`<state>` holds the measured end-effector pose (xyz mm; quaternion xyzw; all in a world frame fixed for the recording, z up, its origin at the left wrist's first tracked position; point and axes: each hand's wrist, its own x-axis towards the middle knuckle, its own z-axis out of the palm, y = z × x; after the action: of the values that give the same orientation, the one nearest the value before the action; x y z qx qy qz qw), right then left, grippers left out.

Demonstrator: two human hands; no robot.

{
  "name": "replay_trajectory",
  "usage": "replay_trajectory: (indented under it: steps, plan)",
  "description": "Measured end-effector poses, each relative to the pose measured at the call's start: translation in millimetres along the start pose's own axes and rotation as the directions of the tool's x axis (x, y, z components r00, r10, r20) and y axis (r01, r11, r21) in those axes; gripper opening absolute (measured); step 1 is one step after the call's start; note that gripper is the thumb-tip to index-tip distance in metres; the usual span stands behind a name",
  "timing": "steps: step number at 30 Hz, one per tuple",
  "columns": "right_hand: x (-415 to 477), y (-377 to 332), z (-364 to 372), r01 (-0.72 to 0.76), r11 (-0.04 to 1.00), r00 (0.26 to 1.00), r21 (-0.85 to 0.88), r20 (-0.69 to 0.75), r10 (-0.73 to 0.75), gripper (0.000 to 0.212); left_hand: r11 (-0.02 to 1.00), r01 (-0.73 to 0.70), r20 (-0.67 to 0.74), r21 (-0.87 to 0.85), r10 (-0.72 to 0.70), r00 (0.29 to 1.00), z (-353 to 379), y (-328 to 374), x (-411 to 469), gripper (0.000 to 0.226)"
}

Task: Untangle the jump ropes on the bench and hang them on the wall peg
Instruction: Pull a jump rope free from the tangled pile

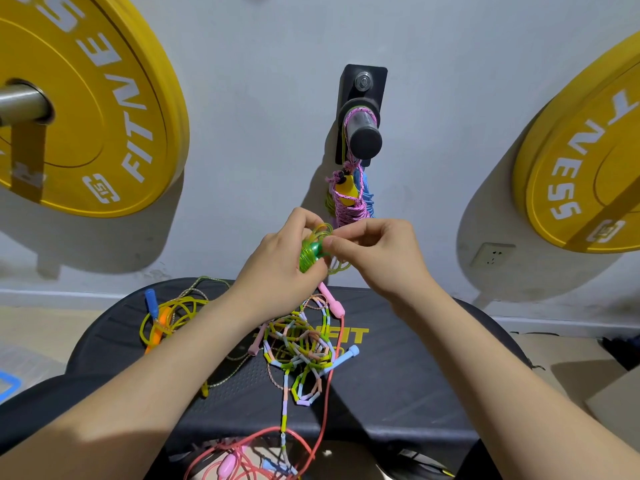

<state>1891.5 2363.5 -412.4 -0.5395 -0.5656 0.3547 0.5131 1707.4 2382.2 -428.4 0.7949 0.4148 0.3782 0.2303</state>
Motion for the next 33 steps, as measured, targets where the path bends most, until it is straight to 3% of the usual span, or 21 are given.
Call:
replay_trajectory:
  steps: [8, 11, 19, 29, 33]
  plan:
    - [2, -2, -4, -0.102, 0.966, 0.991, 0.235, 0.109, 0.078, 0.003, 1.000, -0.002, -0.037, -0.008, 0.002, 0.999, -1, 6, -1, 0.044]
    - [3, -2, -5, -0.103, 0.968, 0.993, 0.228, 0.076, 0.088, 0.004, 1.000, 0.001, -0.019, 0.026, -0.001, 1.000, -1, 6, -2, 0.046]
    - [3, -2, -8, -0.093, 0.991, 0.992, 0.097, 0.097, 0.083, 0.002, 0.943, -0.060, -0.045, 0.327, 0.079, 0.996, 2, 2, -5, 0.045]
    - [3, -1, -13, -0.131, 0.991, 0.985, 0.026, 0.119, 0.128, 0.014, 0.907, -0.113, -0.017, 0.407, 0.131, 0.991, 2, 1, -6, 0.047]
    - [1, 0, -7, -0.160, 0.984, 0.986, 0.078, 0.059, 0.156, 0.006, 0.936, -0.098, 0.004, 0.339, 0.103, 0.995, 1, 3, -6, 0.047]
